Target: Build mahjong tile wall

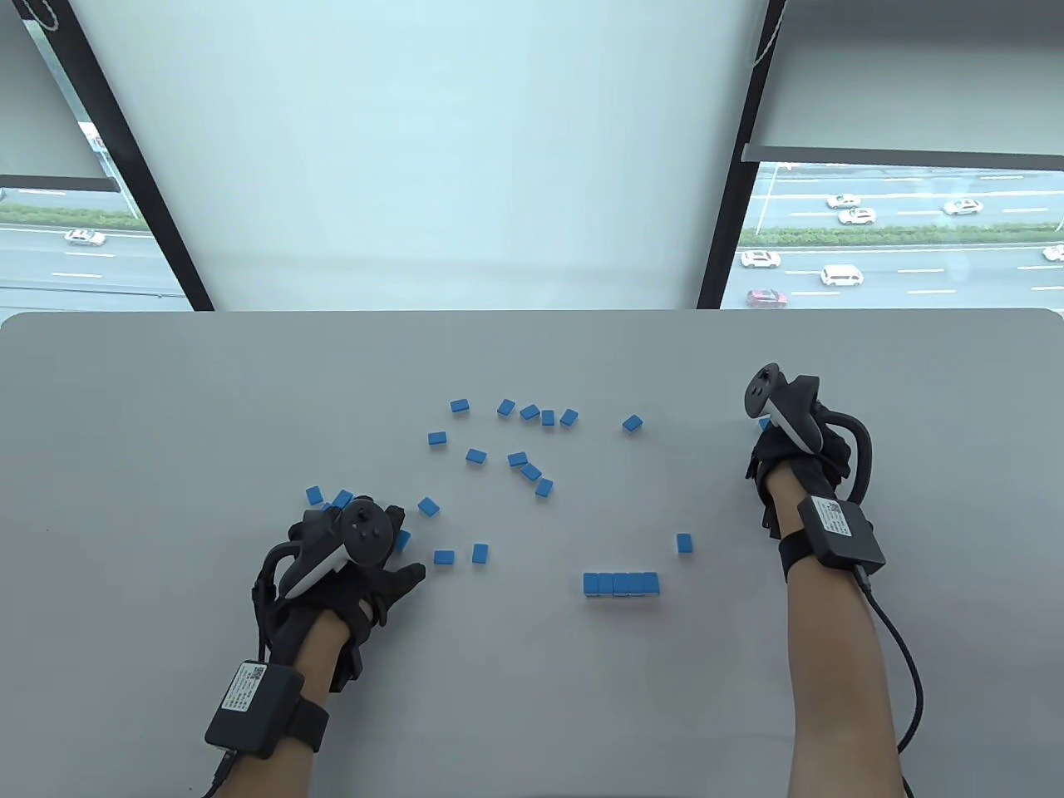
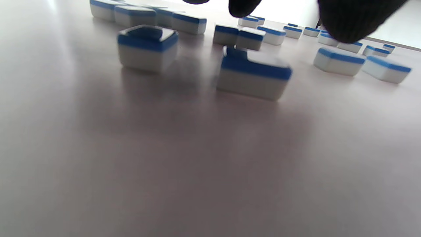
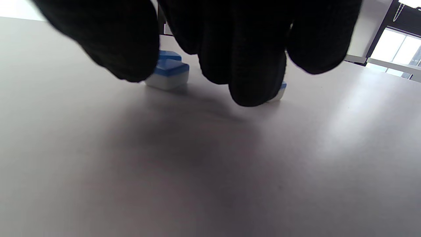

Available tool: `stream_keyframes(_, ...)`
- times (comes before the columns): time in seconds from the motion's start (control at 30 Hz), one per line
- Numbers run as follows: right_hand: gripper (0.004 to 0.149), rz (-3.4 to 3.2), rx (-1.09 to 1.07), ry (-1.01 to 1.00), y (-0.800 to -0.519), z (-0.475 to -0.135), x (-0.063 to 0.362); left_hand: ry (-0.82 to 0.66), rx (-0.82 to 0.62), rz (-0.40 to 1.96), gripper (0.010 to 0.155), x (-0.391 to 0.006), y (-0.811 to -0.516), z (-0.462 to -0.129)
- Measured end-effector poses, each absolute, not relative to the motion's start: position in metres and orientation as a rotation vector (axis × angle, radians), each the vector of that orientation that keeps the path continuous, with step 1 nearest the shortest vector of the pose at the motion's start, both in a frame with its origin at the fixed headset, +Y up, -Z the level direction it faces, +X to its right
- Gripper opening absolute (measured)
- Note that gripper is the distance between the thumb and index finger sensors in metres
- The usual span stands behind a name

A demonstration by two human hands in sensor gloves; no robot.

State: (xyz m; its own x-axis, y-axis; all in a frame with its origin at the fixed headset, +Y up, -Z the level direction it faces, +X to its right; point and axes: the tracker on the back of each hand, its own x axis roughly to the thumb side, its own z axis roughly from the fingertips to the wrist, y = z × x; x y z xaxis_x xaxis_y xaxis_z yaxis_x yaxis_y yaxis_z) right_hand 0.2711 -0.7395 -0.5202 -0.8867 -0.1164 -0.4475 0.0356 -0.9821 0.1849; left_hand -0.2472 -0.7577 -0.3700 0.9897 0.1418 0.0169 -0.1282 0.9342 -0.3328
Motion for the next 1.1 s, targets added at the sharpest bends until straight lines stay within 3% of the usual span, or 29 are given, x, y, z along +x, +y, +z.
stream_keyframes(0.53, 0.059, -2.961, 0.763, -0.208, -0.742, -0.521, 0.270, -0.026, -0.348, 0.122, 0.085, -0.249, -0.758, -0.369)
stream_keyframes(0.8, 0.060, -3.036, 0.791, -0.294, -0.741, -0.516, 0.271, -0.029, -0.344, 0.118, 0.085, -0.249, -0.757, -0.370)
stream_keyframes(1.1, 0.059, -3.131, 0.575, -0.044, -0.694, -0.475, 0.269, -0.038, -0.332, 0.132, 0.085, -0.249, -0.755, -0.369)
